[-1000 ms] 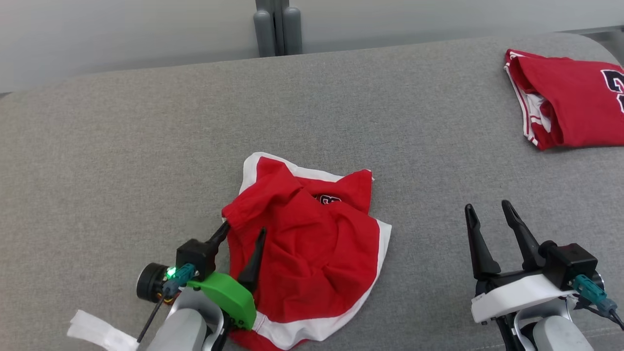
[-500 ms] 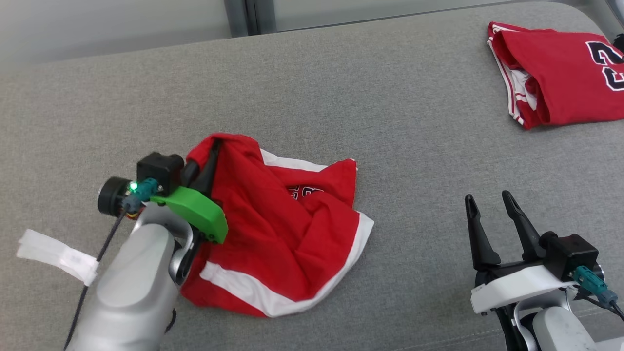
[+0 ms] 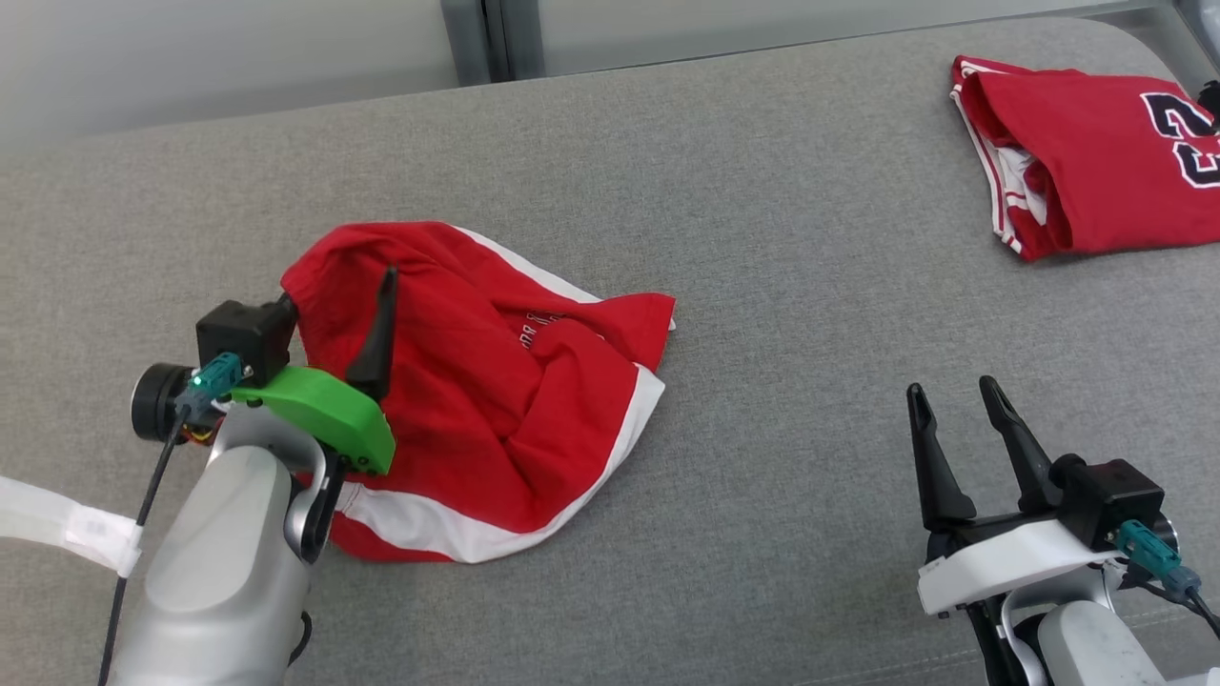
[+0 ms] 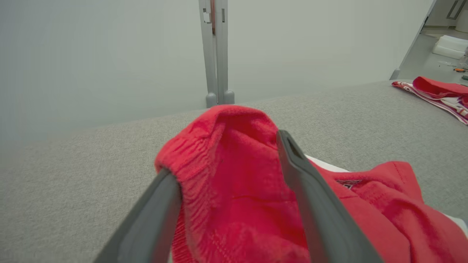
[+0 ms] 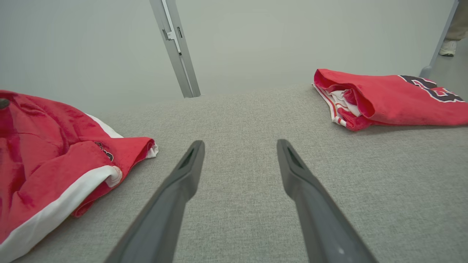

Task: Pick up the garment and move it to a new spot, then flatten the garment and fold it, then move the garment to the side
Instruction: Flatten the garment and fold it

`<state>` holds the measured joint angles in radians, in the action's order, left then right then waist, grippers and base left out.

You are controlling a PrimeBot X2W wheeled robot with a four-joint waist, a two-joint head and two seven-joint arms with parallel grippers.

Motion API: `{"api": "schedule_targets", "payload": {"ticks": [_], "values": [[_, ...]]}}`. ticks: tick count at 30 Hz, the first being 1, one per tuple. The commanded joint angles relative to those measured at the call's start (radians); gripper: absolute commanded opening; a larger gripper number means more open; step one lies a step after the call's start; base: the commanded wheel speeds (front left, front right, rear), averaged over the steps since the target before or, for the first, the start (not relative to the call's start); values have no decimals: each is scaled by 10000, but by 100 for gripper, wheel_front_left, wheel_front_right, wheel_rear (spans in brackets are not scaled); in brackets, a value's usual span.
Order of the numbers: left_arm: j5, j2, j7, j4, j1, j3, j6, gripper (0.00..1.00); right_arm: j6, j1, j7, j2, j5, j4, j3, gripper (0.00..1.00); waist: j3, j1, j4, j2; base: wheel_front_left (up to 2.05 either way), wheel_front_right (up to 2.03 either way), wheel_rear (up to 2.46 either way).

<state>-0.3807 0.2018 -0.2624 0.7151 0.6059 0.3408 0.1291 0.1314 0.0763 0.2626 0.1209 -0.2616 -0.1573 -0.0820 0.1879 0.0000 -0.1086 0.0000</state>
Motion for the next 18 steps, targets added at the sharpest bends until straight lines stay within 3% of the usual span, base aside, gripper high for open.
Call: {"api": "schedule_targets", "payload": {"ticks": [1,10,18], "values": [[-1,1,-28,44,-261,-76,26,100,-17,-81,28,-2,40,-38,2,100,-193,0,119,0,0,0,0],[-55,-159,-27,-31,-1789,-407,26,100,-17,-415,28,19,54,-199,-6,100,-969,0,608,0,0,0,0],[164,-215,-27,-1067,-2866,-1106,-38,100,-17,-713,28,-52,74,-194,22,100,-1386,0,1008,0,0,0,0]]}}
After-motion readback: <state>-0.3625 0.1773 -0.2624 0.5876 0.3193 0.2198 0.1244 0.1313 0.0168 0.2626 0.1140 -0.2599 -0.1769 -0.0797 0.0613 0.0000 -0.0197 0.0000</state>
